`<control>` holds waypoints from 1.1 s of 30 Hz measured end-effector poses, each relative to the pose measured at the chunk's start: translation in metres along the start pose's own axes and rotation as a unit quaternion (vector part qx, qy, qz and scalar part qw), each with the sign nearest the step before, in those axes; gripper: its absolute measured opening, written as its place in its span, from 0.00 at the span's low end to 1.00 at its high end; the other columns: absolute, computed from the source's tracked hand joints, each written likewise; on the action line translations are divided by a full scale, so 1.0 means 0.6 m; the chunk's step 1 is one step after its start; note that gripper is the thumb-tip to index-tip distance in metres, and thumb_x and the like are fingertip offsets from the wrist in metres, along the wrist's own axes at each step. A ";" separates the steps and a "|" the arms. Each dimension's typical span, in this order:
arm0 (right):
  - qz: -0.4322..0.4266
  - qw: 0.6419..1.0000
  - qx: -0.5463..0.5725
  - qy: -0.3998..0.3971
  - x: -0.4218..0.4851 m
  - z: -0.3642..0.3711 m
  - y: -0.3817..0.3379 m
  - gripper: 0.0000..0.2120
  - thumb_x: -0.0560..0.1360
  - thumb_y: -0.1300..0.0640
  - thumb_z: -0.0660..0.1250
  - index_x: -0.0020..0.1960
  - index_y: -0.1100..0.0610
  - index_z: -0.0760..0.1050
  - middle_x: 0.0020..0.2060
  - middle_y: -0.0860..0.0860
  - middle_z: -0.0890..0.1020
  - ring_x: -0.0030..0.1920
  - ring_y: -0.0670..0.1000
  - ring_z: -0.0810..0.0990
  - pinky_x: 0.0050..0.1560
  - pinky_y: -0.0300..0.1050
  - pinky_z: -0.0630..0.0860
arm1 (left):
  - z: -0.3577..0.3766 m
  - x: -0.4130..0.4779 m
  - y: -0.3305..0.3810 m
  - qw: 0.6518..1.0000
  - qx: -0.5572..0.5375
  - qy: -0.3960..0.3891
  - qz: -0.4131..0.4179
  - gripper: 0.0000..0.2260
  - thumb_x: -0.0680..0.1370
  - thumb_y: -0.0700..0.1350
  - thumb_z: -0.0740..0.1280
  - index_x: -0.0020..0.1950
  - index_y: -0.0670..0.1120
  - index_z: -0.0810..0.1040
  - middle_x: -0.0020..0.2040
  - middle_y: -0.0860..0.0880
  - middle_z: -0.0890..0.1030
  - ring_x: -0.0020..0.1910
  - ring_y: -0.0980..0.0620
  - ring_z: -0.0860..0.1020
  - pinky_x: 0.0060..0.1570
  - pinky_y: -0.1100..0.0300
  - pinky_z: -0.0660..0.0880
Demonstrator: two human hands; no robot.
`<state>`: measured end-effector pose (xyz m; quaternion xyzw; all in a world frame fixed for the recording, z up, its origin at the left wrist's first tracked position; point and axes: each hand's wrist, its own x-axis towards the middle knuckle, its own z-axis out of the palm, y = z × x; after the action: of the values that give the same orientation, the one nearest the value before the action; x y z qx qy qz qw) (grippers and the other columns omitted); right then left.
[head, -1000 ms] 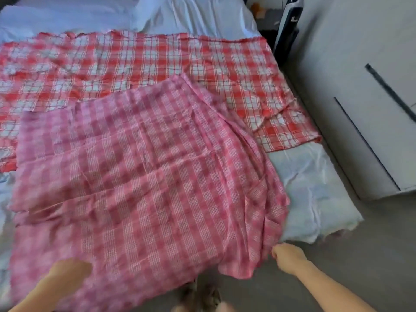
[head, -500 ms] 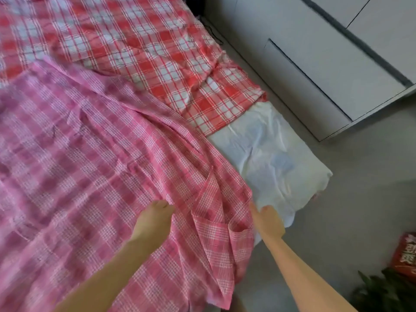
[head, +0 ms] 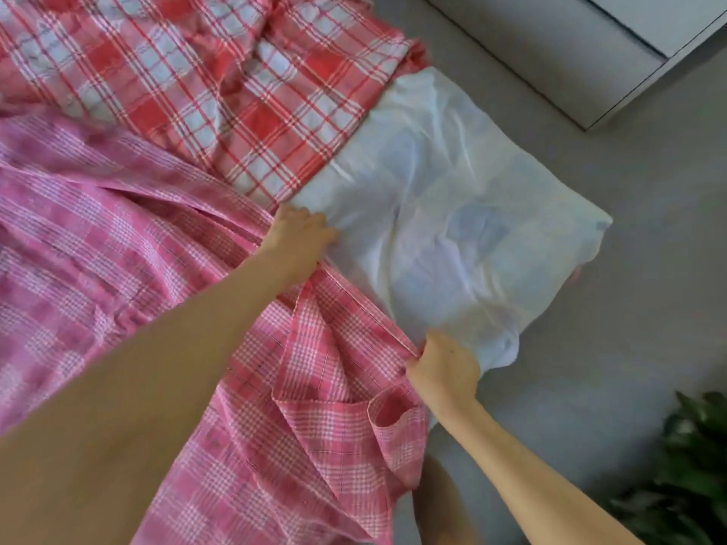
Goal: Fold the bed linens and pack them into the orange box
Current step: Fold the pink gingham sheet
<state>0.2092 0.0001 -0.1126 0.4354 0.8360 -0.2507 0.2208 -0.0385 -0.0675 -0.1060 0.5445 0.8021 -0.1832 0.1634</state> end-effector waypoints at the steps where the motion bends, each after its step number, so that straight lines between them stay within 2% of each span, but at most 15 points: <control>1: 0.007 1.000 0.011 -0.027 -0.007 -0.001 0.005 0.06 0.75 0.53 0.65 0.47 0.56 0.73 0.40 0.49 0.76 0.46 0.54 0.79 0.38 0.42 0.65 | -0.006 0.006 0.000 0.999 0.033 -0.028 0.011 0.12 0.77 0.48 0.62 0.60 0.55 0.74 0.56 0.52 0.76 0.59 0.47 0.73 0.61 0.51 0.63; 3: 0.028 0.997 0.043 -0.062 -0.023 -0.001 0.017 0.04 0.75 0.55 0.64 0.44 0.55 0.71 0.39 0.48 0.74 0.43 0.53 0.77 0.38 0.42 0.65 | -0.017 0.016 0.003 0.995 0.064 -0.054 0.045 0.10 0.79 0.49 0.59 0.58 0.54 0.75 0.54 0.53 0.78 0.57 0.49 0.74 0.60 0.52 0.63; 5: 0.055 0.994 0.057 -0.072 -0.033 -0.004 0.040 0.05 0.74 0.58 0.61 0.40 0.55 0.68 0.37 0.49 0.75 0.40 0.55 0.74 0.37 0.43 0.65 | -0.025 0.021 -0.002 0.999 0.001 -0.032 0.042 0.10 0.79 0.48 0.58 0.55 0.52 0.77 0.52 0.51 0.80 0.54 0.48 0.77 0.57 0.54 0.64; 8: 0.094 0.993 0.063 -0.028 -0.027 -0.025 0.097 0.10 0.72 0.62 0.60 0.33 0.55 0.63 0.35 0.53 0.77 0.38 0.58 0.73 0.37 0.44 0.64 | -0.037 0.032 -0.016 0.994 -0.103 0.019 0.013 0.11 0.79 0.47 0.57 0.48 0.47 0.79 0.46 0.46 0.82 0.46 0.45 0.79 0.45 0.54 0.69; 11: 0.092 0.993 0.074 0.019 0.003 -0.048 0.146 0.14 0.72 0.66 0.61 0.30 0.56 0.63 0.30 0.53 0.73 0.34 0.59 0.71 0.34 0.45 0.62 | -0.045 0.052 -0.013 0.995 -0.098 0.018 0.002 0.16 0.76 0.50 0.54 0.49 0.46 0.80 0.46 0.45 0.82 0.46 0.43 0.80 0.44 0.53 0.72; 14: 0.090 0.994 0.023 0.051 0.039 -0.053 0.172 0.07 0.73 0.66 0.61 0.41 0.60 0.77 0.38 0.58 0.81 0.41 0.62 0.78 0.37 0.48 0.67 | -0.035 0.074 0.005 0.995 -0.102 0.015 0.000 0.16 0.75 0.50 0.54 0.49 0.48 0.80 0.48 0.45 0.82 0.49 0.42 0.79 0.47 0.52 0.71; 17: 0.111 0.988 -0.027 0.099 0.049 -0.055 0.190 0.11 0.69 0.69 0.64 0.48 0.60 0.79 0.41 0.59 0.82 0.44 0.63 0.80 0.44 0.50 0.67 | -0.023 0.080 0.016 0.997 -0.071 0.031 -0.020 0.09 0.76 0.46 0.64 0.52 0.48 0.80 0.53 0.44 0.79 0.54 0.40 0.75 0.54 0.48 0.67; 19: 0.115 0.977 -0.056 0.171 0.038 -0.059 0.193 0.17 0.63 0.71 0.70 0.50 0.61 0.79 0.41 0.59 0.82 0.43 0.63 0.79 0.44 0.52 0.68 | -0.017 0.068 0.019 0.990 -0.068 0.121 -0.022 0.10 0.70 0.38 0.69 0.51 0.44 0.81 0.50 0.40 0.78 0.51 0.37 0.74 0.52 0.44 0.69; 21: 0.010 0.968 -0.002 0.249 0.011 -0.056 0.164 0.20 0.59 0.72 0.71 0.49 0.61 0.79 0.40 0.57 0.81 0.41 0.62 0.78 0.42 0.51 0.70 | -0.012 0.047 0.021 0.972 -0.096 0.205 0.058 0.12 0.63 0.32 0.65 0.44 0.40 0.81 0.41 0.40 0.78 0.41 0.38 0.76 0.42 0.45 0.73; 22: -0.075 0.965 0.034 0.251 -0.006 -0.048 0.140 0.20 0.59 0.72 0.71 0.49 0.61 0.79 0.42 0.55 0.81 0.42 0.60 0.79 0.43 0.51 0.72 | -0.008 0.034 0.021 0.967 -0.099 0.200 0.125 0.14 0.60 0.32 0.63 0.41 0.41 0.81 0.39 0.42 0.78 0.38 0.39 0.76 0.39 0.48 0.73; 24: -0.218 0.957 0.050 0.183 -0.034 -0.020 0.090 0.21 0.60 0.68 0.74 0.53 0.57 0.79 0.46 0.50 0.81 0.47 0.55 0.79 0.48 0.50 0.75 | 0.006 0.004 0.025 0.961 -0.063 0.124 0.240 0.18 0.55 0.31 0.65 0.41 0.44 0.82 0.40 0.46 0.80 0.39 0.42 0.78 0.39 0.51 0.74; 26: -0.272 0.957 0.014 0.101 -0.040 0.016 0.051 0.23 0.58 0.60 0.79 0.52 0.53 0.79 0.44 0.46 0.80 0.46 0.51 0.79 0.48 0.47 0.75 | 0.015 -0.020 0.028 0.959 -0.003 0.057 0.279 0.24 0.50 0.30 0.71 0.43 0.47 0.82 0.42 0.48 0.80 0.43 0.45 0.79 0.43 0.51 0.75; 29: -0.250 0.966 -0.002 0.067 -0.040 0.042 0.045 0.16 0.56 0.54 0.81 0.38 0.51 0.79 0.31 0.43 0.78 0.34 0.47 0.76 0.42 0.44 0.73 | 0.026 -0.026 0.027 0.962 0.031 0.039 0.269 0.30 0.47 0.32 0.74 0.47 0.48 0.82 0.44 0.50 0.79 0.45 0.46 0.79 0.47 0.50 0.75; 31: -0.226 0.968 0.091 0.060 -0.053 0.034 0.065 0.12 0.61 0.54 0.80 0.35 0.53 0.77 0.29 0.43 0.78 0.31 0.47 0.75 0.38 0.41 0.73 | 0.026 -0.020 0.019 0.964 0.027 0.041 0.262 0.29 0.49 0.33 0.75 0.48 0.49 0.81 0.44 0.51 0.80 0.45 0.47 0.79 0.48 0.49 0.75; 33: -0.156 0.966 0.195 0.071 -0.078 0.009 0.104 0.08 0.67 0.55 0.76 0.36 0.55 0.77 0.31 0.43 0.78 0.32 0.43 0.73 0.37 0.33 0.70 | 0.024 -0.018 0.013 0.967 -0.010 0.032 0.253 0.22 0.54 0.34 0.77 0.45 0.49 0.82 0.41 0.52 0.81 0.41 0.46 0.79 0.47 0.47 0.75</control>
<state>0.2867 -0.0015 -0.1033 0.3508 0.8419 -0.4090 0.0299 -0.0264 -0.0802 -0.1147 0.7334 0.6451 -0.1099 0.1842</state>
